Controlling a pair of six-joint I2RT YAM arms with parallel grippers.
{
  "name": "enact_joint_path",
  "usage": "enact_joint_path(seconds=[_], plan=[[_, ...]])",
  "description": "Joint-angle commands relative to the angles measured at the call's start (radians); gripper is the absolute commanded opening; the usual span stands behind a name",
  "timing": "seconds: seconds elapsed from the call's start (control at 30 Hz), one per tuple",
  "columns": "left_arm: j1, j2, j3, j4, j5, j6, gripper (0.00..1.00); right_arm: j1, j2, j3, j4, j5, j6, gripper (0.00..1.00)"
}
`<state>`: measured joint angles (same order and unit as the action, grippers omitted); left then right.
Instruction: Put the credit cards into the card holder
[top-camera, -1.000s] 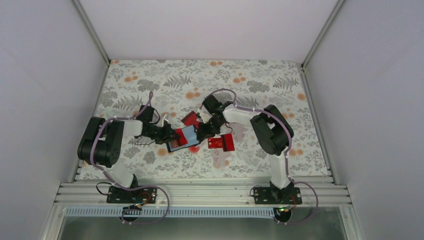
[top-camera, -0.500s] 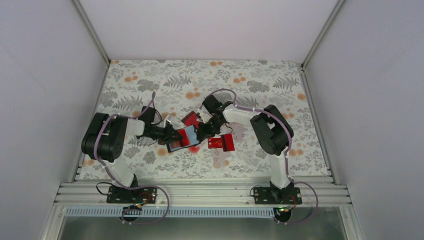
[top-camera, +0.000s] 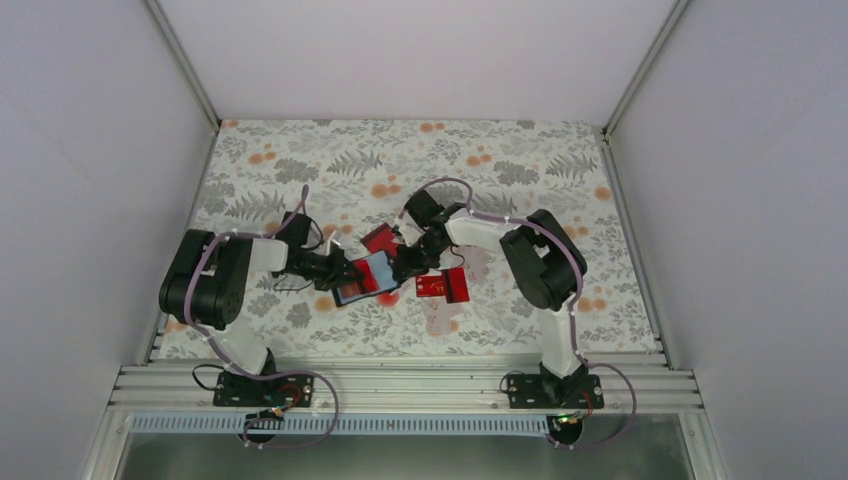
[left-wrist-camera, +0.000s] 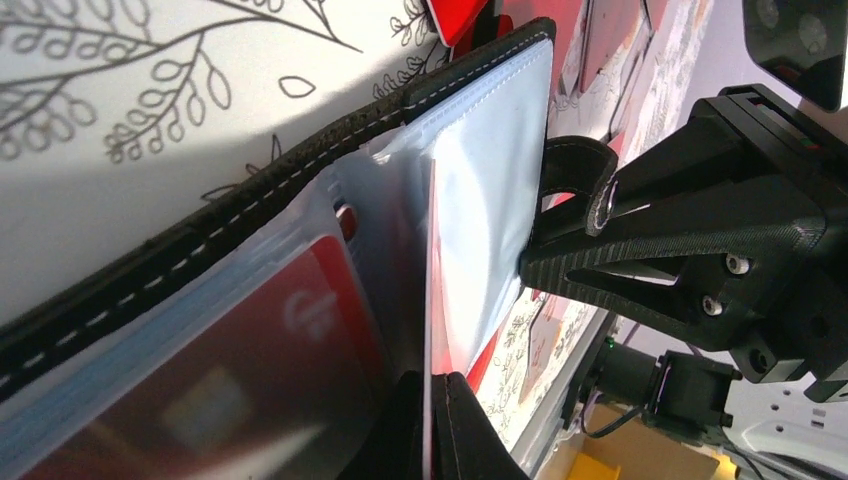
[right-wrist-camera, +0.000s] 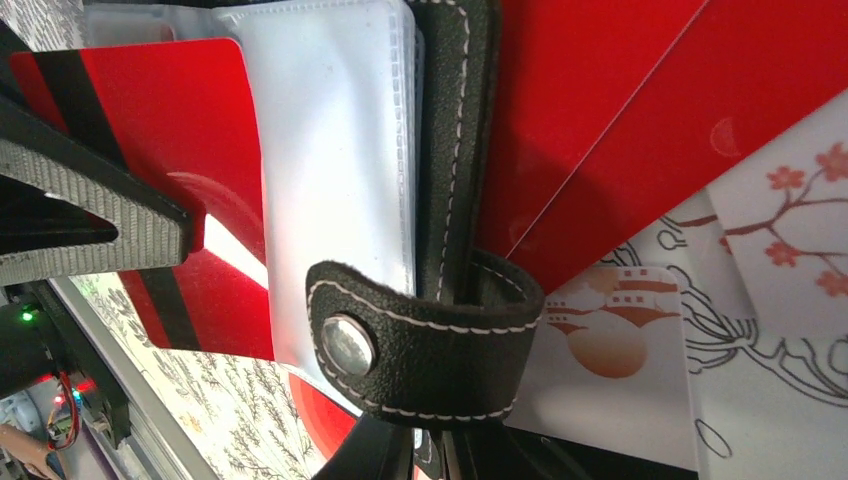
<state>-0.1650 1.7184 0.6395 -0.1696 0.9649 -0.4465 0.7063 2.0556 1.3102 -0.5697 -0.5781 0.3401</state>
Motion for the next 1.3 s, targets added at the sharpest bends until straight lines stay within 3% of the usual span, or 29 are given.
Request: enact_joint_path(seconds=[0.0, 0.8, 1.27], plan=[[-0.002, -0.050, 0.010, -0.086, -0.104, -0.054, 0.02, 0.033, 0.131, -0.063, 0.005, 0.104, 0.006, 0.07], [-0.008, -0.081, -0.062, -0.038, -0.114, -0.185, 0.02, 0.032, 0.149, -0.082, 0.015, 0.100, -0.001, 0.04], [-0.007, 0.004, 0.015, -0.095, -0.045, 0.018, 0.02, 0.033, 0.145, -0.085, 0.020, 0.097, -0.004, 0.04]])
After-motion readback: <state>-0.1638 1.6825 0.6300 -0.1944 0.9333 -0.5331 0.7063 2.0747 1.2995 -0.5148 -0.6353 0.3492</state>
